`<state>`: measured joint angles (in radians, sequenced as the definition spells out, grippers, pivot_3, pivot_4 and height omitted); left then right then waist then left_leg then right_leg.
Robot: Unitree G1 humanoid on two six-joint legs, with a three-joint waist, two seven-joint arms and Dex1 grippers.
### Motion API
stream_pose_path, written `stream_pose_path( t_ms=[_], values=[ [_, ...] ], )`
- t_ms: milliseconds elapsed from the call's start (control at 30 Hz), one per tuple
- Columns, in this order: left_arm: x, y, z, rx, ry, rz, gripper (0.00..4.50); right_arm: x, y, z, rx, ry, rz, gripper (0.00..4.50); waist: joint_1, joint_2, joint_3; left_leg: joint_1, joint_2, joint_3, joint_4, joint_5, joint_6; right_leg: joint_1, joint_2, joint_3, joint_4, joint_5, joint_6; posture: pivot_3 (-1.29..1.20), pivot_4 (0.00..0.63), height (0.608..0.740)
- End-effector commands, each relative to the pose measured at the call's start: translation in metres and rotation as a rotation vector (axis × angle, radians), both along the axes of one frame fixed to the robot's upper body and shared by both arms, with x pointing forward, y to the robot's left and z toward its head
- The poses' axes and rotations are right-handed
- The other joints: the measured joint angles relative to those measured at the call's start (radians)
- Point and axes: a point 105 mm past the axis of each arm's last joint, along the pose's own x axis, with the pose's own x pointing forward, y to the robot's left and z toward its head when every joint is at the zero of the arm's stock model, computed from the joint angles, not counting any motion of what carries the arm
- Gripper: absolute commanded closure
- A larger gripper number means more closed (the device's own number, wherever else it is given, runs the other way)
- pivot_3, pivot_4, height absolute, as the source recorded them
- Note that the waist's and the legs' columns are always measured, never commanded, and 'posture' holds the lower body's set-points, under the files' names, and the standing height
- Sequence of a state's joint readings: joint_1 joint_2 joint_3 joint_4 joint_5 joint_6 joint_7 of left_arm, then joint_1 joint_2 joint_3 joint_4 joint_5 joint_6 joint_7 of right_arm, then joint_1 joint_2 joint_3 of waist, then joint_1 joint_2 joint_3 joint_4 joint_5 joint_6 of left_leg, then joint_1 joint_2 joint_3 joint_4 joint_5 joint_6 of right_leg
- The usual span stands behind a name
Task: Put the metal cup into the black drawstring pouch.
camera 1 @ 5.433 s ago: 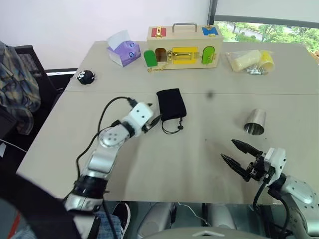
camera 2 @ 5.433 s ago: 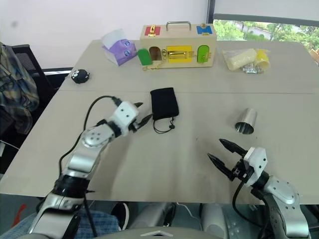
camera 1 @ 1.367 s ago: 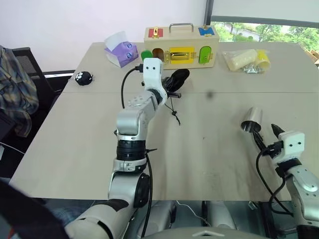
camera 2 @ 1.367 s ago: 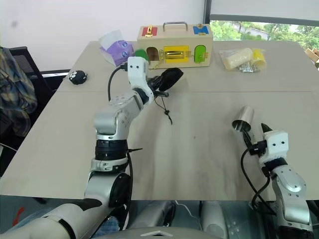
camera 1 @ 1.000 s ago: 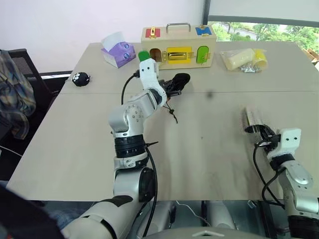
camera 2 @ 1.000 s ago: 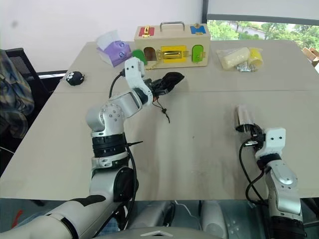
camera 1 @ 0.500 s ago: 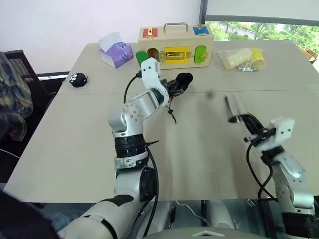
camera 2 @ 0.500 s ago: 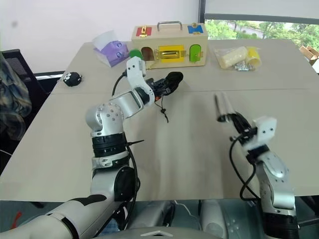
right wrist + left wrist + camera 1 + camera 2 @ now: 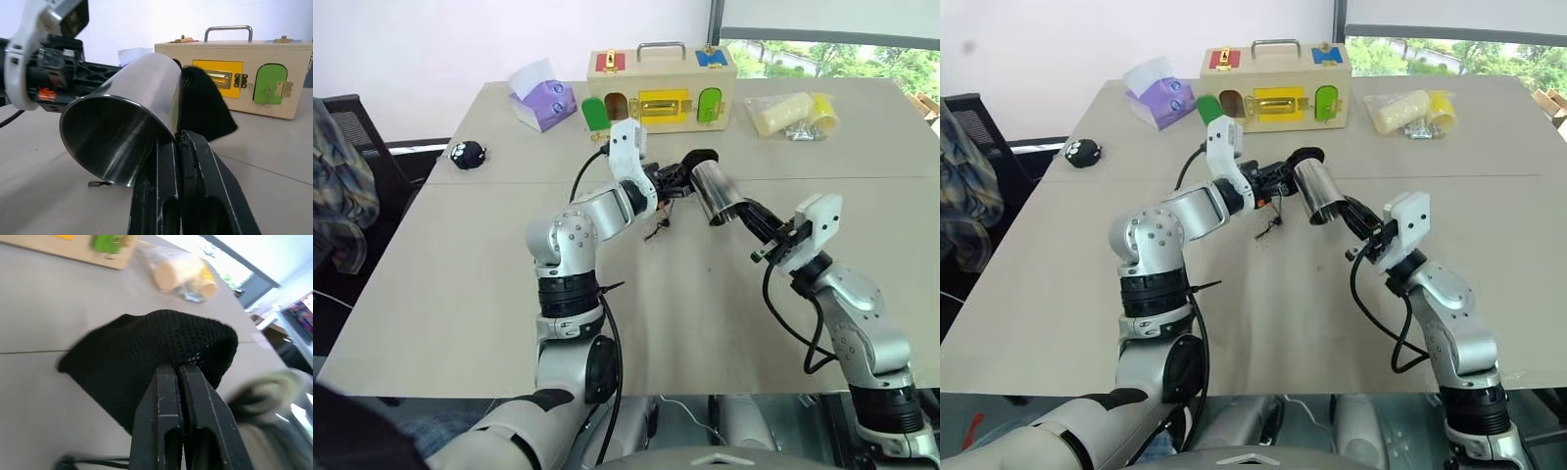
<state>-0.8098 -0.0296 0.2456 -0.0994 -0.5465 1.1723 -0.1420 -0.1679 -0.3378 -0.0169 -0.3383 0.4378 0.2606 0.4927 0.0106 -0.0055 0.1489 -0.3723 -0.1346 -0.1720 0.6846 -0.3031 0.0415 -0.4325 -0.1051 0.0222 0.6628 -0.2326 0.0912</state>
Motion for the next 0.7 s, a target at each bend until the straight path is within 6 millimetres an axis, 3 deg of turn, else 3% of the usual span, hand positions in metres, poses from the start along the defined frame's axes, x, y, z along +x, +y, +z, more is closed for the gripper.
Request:
stream_pose_path(
  t_ms=[33, 500, 700],
  values=[
    [-0.009, -0.002, 0.011, -0.013, -0.061, -0.047, 4.50, -0.002, 0.001, 0.008, -0.008, -0.048, 0.020, 4.44, 0.000, 0.000, 0.000, 0.000, 0.000, 0.000, 0.000, 0.000, 0.000, 0.000, 0.000, 0.000, 0.000, 0.000, 0.000, 0.00, 0.150, 0.710],
    [-0.018, -0.010, 0.007, -0.004, -0.062, -0.126, 4.50, 0.019, -0.007, -0.005, -0.151, -0.033, -0.081, 4.44, -0.001, 0.000, 0.000, 0.000, 0.000, 0.000, 0.000, 0.000, 0.000, 0.000, 0.000, 0.000, 0.000, 0.000, 0.000, 0.00, 0.150, 0.710],
    [-0.024, -0.015, 0.005, -0.006, -0.062, -0.155, 4.50, 0.021, 0.008, 0.005, -0.135, -0.054, -0.047, 4.44, -0.001, 0.000, 0.000, 0.000, 0.000, 0.000, 0.000, 0.000, 0.000, 0.000, 0.000, 0.000, 0.000, 0.000, 0.000, 0.00, 0.150, 0.710]
  ],
)
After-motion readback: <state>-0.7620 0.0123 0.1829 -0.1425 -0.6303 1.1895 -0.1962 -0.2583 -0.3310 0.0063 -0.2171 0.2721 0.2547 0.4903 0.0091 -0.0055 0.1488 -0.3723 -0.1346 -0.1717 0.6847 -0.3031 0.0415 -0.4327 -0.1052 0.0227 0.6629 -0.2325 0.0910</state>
